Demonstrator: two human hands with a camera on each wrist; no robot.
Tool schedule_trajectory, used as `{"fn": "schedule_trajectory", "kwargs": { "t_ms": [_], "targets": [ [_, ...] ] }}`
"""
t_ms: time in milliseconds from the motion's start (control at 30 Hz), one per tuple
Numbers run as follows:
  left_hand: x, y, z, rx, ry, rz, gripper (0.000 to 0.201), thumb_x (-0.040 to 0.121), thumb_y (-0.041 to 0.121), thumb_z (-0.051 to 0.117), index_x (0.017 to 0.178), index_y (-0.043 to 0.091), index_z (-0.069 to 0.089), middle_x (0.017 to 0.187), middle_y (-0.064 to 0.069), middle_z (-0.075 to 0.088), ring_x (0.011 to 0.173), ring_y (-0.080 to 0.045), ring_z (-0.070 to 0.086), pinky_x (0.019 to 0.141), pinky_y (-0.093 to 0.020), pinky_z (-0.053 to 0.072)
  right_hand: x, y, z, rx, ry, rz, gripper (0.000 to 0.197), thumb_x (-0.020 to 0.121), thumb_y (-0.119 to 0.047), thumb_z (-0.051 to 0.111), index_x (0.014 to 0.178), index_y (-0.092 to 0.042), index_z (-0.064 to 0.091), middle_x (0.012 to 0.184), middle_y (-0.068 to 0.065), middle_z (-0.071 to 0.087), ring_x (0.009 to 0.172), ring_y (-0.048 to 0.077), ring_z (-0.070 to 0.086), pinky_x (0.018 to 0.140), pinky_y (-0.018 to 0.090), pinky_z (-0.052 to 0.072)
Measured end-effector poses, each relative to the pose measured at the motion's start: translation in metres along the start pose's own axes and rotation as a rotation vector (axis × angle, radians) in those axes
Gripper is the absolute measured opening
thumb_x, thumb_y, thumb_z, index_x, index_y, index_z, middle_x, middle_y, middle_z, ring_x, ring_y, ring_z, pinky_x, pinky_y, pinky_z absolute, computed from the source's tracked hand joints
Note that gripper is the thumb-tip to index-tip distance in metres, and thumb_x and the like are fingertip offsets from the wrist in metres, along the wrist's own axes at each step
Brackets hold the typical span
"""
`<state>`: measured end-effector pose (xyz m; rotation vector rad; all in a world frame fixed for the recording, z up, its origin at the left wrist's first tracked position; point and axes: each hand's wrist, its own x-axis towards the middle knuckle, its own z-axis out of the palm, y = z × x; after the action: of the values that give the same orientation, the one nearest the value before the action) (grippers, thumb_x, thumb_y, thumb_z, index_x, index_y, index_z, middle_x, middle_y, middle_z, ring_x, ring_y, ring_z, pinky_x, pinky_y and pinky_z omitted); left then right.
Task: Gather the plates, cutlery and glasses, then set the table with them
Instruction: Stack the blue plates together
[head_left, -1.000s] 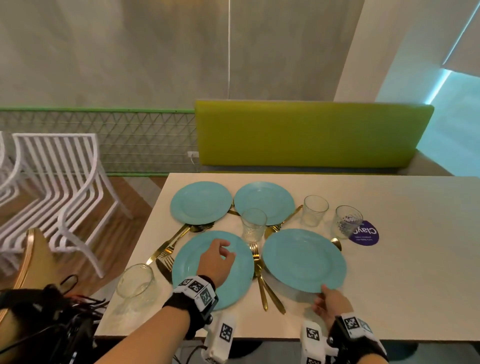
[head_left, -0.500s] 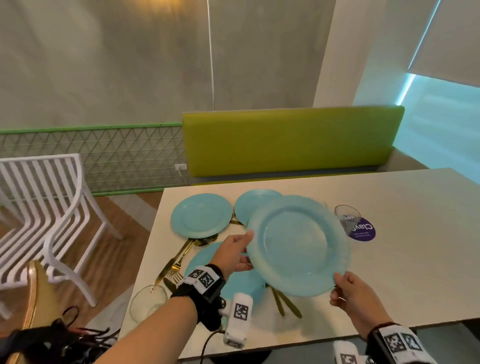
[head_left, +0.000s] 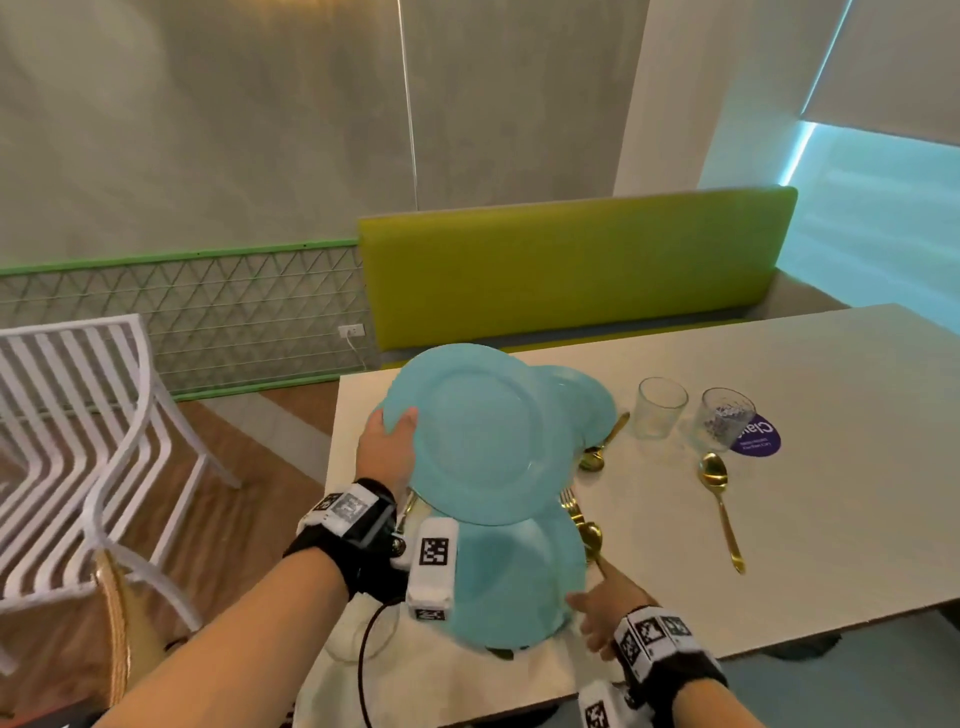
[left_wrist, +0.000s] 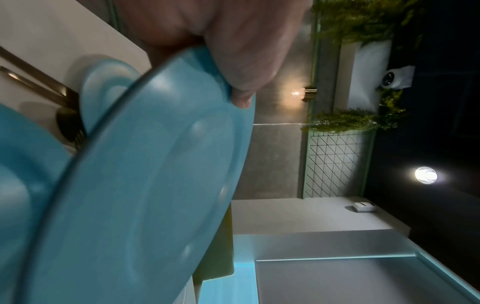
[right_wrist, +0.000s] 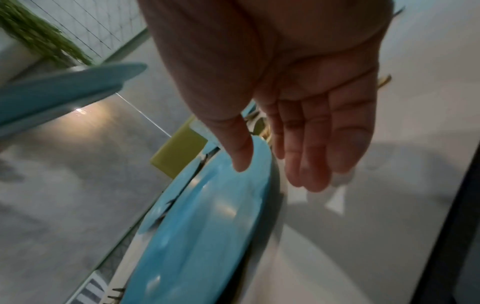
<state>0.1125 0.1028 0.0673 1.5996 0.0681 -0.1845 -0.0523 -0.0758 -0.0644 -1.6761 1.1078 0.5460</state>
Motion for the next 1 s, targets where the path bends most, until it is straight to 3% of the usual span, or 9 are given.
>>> {"fn": "schedule_trajectory", "kwargs": {
  "t_ms": [100,200,333,433,533,633,700,867,1000],
  "targets": [
    [0.005,-0.002,-0.010,-0.023,-0.012,-0.025,0.026,0.095,0.019,0.049,0.119,0.009,0.053,0.118,-0.017,0.062,0.093,-0.027,0.059,0.088,-0.045,0.051,0.012,-0.003,0.011,-0.014,0.032,0.039,0.020,0.088,-0.022,0.057,0.073,-0.008,0.055,0.066,0.008,0.057,0.049,0.018,0.051,0.049,0.021,0.045],
    [0.009,-0.004,-0.014,-0.015,-0.042,-0.040,0.015,0.095,0.021,0.049,0.109,0.016,0.053,0.117,-0.014,0.063,0.096,-0.029,0.061,0.090,-0.049,0.052,0.020,-0.001,0.015,0.085,0.078,0.073,0.029,0.085,-0.027,0.060,0.081,0.001,0.061,0.069,0.015,0.065,0.049,0.024,0.055,0.053,0.027,0.047],
    [0.014,-0.004,-0.017,-0.025,-0.063,-0.082,0.026,0.094,0.025,0.049,0.118,0.013,0.053,0.118,-0.012,0.062,0.102,-0.032,0.062,0.089,-0.048,0.053,0.021,0.001,0.017,0.262,0.019,0.052,0.029,0.093,-0.025,0.053,0.094,0.003,0.061,0.066,0.017,0.065,0.050,0.025,0.058,0.056,0.031,0.052],
    [0.019,0.000,-0.018,-0.080,-0.055,-0.098,0.025,0.094,0.027,0.050,0.115,0.014,0.054,0.115,-0.011,0.063,0.097,-0.031,0.063,0.087,-0.046,0.054,0.000,-0.003,0.011,0.375,-0.017,-0.068,0.014,0.098,-0.015,0.045,0.099,-0.006,0.056,0.068,0.017,0.061,0.044,0.022,0.056,0.048,0.029,0.052],
    [0.023,0.011,-0.018,-0.140,-0.045,-0.089,0.014,0.095,0.027,0.050,0.105,0.018,0.054,0.105,-0.007,0.064,0.092,-0.028,0.062,0.084,-0.043,0.054,-0.027,-0.007,-0.002,0.350,0.031,-0.186,0.010,0.097,-0.010,0.046,0.098,-0.003,0.053,0.070,0.018,0.058,0.041,0.021,0.052,0.046,0.030,0.052],
    [0.022,0.025,-0.019,-0.238,-0.087,-0.088,0.006,0.096,0.026,0.049,0.095,0.023,0.054,0.091,0.000,0.063,0.083,-0.023,0.061,0.075,-0.037,0.053,-0.059,-0.014,-0.023,0.337,0.103,-0.252,0.013,0.095,-0.006,0.048,0.084,-0.001,0.047,0.069,0.020,0.053,0.048,0.022,0.048,0.046,0.031,0.051],
    [0.022,0.034,-0.018,-0.309,-0.114,-0.102,0.006,0.096,0.024,0.048,0.093,0.023,0.054,0.087,0.003,0.062,0.079,-0.019,0.061,0.071,-0.033,0.052,-0.080,-0.026,-0.039,0.349,0.145,-0.315,0.013,0.095,-0.008,0.049,0.086,0.001,0.047,0.074,0.023,0.057,0.055,0.025,0.052,0.048,0.031,0.052],
    [0.026,0.055,-0.006,-0.348,-0.152,-0.083,0.017,0.095,0.025,0.049,0.111,0.020,0.053,0.093,0.001,0.063,0.080,-0.020,0.061,0.068,-0.032,0.053,-0.112,-0.077,-0.076,0.534,0.181,-0.477,0.013,0.097,-0.014,0.047,0.086,-0.007,0.050,0.080,0.017,0.064,0.051,0.020,0.065,0.048,0.029,0.056],
    [0.032,0.068,0.009,-0.272,-0.132,-0.011,0.017,0.094,0.027,0.051,0.109,0.019,0.053,0.103,-0.006,0.065,0.086,-0.024,0.062,0.070,-0.035,0.054,-0.114,-0.127,-0.104,0.689,0.156,-0.579,0.017,0.098,-0.013,0.043,0.082,-0.011,0.046,0.079,0.013,0.062,0.051,0.018,0.066,0.043,0.025,0.055]
  ]
}}
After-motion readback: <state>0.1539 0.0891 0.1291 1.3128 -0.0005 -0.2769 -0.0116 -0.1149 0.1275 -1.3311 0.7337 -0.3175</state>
